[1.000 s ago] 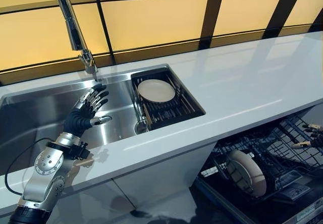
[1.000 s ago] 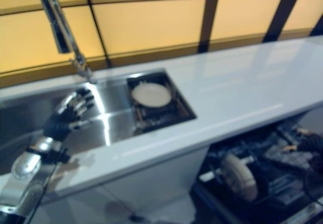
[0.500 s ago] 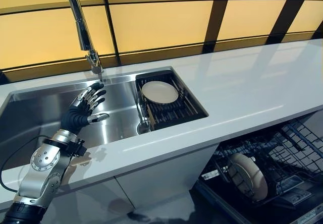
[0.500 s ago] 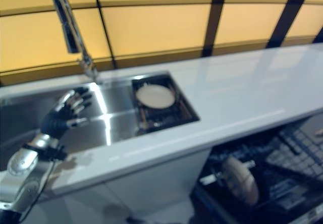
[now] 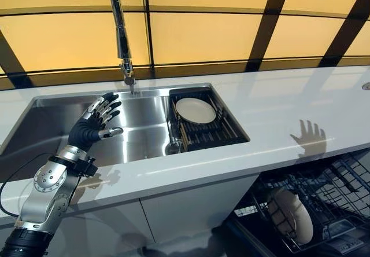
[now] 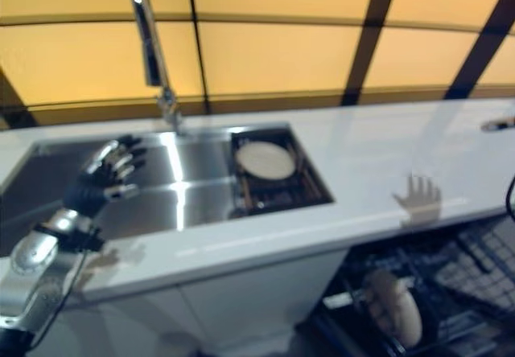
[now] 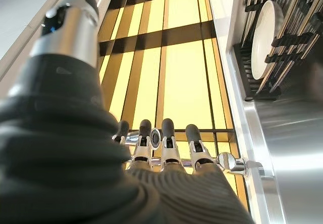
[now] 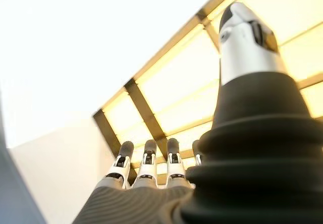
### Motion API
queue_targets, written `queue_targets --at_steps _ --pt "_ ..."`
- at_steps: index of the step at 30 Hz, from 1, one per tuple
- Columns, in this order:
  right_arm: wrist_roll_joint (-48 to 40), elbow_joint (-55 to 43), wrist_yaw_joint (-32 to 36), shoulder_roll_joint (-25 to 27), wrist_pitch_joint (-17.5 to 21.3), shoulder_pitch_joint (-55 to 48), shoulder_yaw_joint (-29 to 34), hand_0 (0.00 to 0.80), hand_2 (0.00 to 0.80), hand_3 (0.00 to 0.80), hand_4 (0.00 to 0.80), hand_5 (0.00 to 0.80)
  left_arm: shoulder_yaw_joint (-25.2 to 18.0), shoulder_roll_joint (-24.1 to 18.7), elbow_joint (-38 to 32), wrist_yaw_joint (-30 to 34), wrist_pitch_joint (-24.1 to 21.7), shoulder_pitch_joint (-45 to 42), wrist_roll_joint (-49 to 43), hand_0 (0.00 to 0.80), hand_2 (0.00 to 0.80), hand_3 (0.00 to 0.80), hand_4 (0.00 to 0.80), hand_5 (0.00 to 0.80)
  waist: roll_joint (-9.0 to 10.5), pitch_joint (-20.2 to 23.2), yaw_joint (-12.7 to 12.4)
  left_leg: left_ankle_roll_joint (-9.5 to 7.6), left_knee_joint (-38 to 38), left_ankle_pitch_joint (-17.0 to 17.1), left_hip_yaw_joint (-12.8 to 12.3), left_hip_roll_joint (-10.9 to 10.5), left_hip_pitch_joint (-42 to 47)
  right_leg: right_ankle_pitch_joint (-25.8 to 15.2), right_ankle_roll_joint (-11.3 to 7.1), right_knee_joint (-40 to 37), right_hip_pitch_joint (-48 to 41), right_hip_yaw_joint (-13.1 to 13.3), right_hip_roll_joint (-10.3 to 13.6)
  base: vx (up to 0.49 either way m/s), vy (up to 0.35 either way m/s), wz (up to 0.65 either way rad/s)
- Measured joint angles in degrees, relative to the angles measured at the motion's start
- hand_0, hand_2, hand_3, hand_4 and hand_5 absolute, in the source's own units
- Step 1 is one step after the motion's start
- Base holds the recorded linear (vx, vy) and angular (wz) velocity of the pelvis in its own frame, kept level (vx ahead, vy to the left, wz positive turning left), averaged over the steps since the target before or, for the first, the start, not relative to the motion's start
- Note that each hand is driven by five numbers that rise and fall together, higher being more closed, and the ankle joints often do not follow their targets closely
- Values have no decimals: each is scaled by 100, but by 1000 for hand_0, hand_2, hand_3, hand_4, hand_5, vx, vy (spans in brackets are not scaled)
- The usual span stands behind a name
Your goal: Take plates into dishwasher
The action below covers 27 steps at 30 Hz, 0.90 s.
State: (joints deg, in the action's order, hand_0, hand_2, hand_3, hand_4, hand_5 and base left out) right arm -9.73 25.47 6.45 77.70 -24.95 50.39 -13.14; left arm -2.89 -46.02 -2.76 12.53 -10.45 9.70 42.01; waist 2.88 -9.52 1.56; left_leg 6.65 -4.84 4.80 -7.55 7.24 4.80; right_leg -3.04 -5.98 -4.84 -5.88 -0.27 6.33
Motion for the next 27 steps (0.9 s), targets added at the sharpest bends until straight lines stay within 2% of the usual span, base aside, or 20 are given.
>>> queue_targets --at_steps 6,9,13,20,27 --pt "-1 -473 -77 -526 51 115 -340 0 0 0 0 0 7 13 4 38 5 7 -1 0 0 0 0 0 -23 159 31 -3 0 3 26 0 -4 0 -1 -3 -8 -26 -7 8 3 1" --pt "21 -696 -78 -960 101 111 -392 0 0 0 0 0 25 85 5 39 6 19 -2 0 0 0 0 0 -55 199 -1 -4 0 4 38 -2 24 0 0 -19 -42 -35 -6 9 3 1" --pt "408 -924 -56 -1294 233 109 -530 0 0 0 0 0 140 139 -22 42 4 53 -3 0 0 0 0 0 -89 220 -101 -6 0 7 68 -2 34 1 1 -22 -69 -57 1 0 -2 3" --pt "1607 -1443 319 -2353 380 -205 -830 0 0 0 0 0 468 350 -175 21 62 123 -74 0 0 0 0 0 -114 229 -212 -16 0 40 200 -22 -11 13 4 -23 -101 -179 17 7 -8 9" --pt "2041 -1384 442 -2785 383 -345 -1085 0 0 0 0 0 647 552 -228 -33 141 259 -155 0 0 0 0 0 -215 221 -255 -36 -1 68 322 -71 -49 27 -17 -23 -144 -307 61 32 -12 10"
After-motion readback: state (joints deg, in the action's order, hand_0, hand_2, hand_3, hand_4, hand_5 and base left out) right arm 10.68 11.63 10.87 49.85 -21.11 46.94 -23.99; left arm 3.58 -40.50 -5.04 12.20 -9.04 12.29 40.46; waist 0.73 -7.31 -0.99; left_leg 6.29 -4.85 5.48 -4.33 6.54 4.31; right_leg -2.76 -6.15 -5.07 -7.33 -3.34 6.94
